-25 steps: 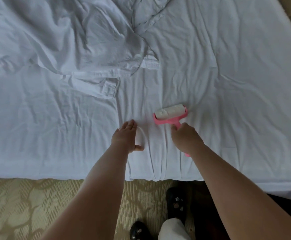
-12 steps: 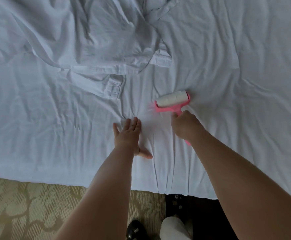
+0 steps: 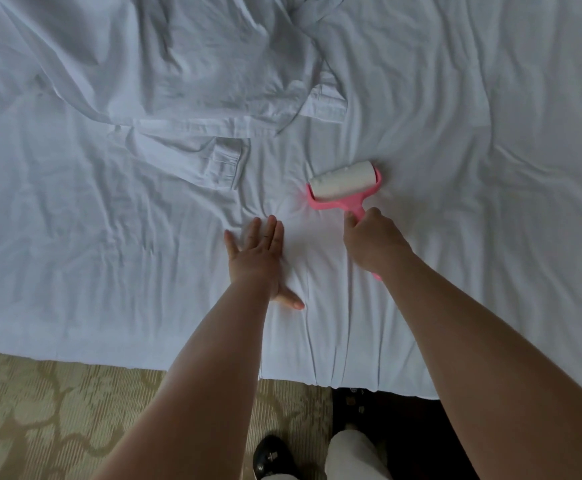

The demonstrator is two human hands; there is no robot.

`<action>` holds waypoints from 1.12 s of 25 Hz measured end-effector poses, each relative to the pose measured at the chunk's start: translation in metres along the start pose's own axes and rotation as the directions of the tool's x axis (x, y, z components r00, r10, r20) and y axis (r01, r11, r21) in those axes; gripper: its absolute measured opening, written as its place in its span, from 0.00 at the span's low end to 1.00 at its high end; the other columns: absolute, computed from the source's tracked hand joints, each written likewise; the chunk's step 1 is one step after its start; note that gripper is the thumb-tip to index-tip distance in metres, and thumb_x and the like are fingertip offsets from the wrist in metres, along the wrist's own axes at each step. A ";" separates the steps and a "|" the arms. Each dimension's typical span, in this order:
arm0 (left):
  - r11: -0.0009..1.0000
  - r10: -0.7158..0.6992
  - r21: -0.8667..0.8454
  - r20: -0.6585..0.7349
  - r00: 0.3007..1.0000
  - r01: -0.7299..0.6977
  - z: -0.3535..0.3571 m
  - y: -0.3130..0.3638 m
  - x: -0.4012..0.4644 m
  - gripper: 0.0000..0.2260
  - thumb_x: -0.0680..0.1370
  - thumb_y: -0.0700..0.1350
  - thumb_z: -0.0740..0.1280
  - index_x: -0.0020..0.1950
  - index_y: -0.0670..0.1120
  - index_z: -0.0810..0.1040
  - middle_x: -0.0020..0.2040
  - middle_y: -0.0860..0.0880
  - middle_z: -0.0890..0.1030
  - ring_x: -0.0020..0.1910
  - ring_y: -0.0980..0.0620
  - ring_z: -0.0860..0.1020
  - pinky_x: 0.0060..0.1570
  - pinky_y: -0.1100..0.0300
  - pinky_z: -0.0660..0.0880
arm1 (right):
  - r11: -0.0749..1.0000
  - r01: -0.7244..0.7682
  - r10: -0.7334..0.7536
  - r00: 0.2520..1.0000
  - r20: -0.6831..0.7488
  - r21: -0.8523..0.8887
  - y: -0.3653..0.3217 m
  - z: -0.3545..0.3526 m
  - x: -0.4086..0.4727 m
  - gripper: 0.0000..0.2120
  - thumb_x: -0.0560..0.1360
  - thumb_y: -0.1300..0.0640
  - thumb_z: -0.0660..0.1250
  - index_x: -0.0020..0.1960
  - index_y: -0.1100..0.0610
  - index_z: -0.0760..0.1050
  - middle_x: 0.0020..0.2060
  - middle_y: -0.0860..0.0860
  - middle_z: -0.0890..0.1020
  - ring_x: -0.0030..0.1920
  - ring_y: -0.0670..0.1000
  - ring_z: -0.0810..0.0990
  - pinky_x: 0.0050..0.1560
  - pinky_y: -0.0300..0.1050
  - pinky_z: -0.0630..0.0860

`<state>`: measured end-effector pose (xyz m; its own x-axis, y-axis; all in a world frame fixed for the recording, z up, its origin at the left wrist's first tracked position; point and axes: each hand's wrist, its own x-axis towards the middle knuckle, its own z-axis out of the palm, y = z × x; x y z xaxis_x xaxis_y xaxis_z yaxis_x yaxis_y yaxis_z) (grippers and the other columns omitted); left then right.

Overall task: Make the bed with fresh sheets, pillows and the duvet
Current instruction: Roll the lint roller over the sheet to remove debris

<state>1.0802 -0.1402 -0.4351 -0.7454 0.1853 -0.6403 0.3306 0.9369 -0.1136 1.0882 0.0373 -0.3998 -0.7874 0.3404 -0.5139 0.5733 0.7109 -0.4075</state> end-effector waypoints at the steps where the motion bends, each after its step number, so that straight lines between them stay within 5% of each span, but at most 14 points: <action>1: 1.000 -0.015 0.009 0.001 1.000 0.015 -0.002 0.003 -0.002 0.65 0.58 0.72 0.71 0.76 0.47 0.30 0.76 0.51 0.31 0.75 0.48 0.32 0.71 0.35 0.38 | 1.000 0.001 -0.001 1.000 -0.004 0.006 0.003 0.000 -0.006 0.24 0.82 0.46 0.49 0.66 0.64 0.65 0.61 0.62 0.74 0.61 0.61 0.74 0.57 0.49 0.69; 6: 0.999 -0.040 -0.027 -0.079 0.996 0.038 -0.002 0.014 -0.016 0.60 0.62 0.69 0.72 0.78 0.49 0.36 0.78 0.50 0.38 0.77 0.45 0.39 0.72 0.39 0.52 | 0.998 -0.022 0.024 0.999 -0.022 0.062 0.026 0.010 -0.042 0.24 0.82 0.45 0.48 0.64 0.63 0.66 0.57 0.60 0.76 0.57 0.60 0.76 0.54 0.50 0.71; 10: 0.994 0.043 -0.093 -0.161 0.986 -0.058 0.021 0.011 -0.044 0.46 0.72 0.68 0.63 0.78 0.51 0.40 0.79 0.50 0.41 0.77 0.45 0.43 0.72 0.42 0.55 | 0.995 -0.055 0.055 0.998 0.000 0.078 0.049 0.019 -0.083 0.23 0.82 0.45 0.48 0.62 0.62 0.67 0.52 0.58 0.77 0.51 0.58 0.77 0.50 0.50 0.73; 16: 0.983 0.087 -0.153 -0.124 0.988 -0.106 0.023 0.022 -0.068 0.40 0.76 0.60 0.64 0.79 0.47 0.45 0.79 0.51 0.47 0.77 0.43 0.47 0.72 0.45 0.60 | 0.990 -0.101 0.098 0.994 0.039 0.102 0.072 0.029 -0.142 0.21 0.82 0.45 0.48 0.58 0.61 0.67 0.37 0.51 0.73 0.36 0.48 0.74 0.32 0.42 0.67; 28: 0.975 0.203 -0.070 -0.098 0.974 -0.210 0.037 0.021 -0.078 0.42 0.75 0.55 0.69 0.79 0.51 0.45 0.79 0.56 0.44 0.78 0.51 0.45 0.72 0.47 0.60 | 0.995 -0.061 0.060 0.998 0.012 0.073 0.070 0.023 -0.122 0.21 0.82 0.45 0.48 0.56 0.61 0.69 0.41 0.54 0.76 0.42 0.53 0.77 0.40 0.45 0.71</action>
<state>1.1669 -0.1461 -0.4155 -0.7163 0.3995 -0.5721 0.4385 0.8955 0.0763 1.2294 0.0312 -0.3824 -0.7485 0.3751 -0.5468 0.6354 0.6417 -0.4295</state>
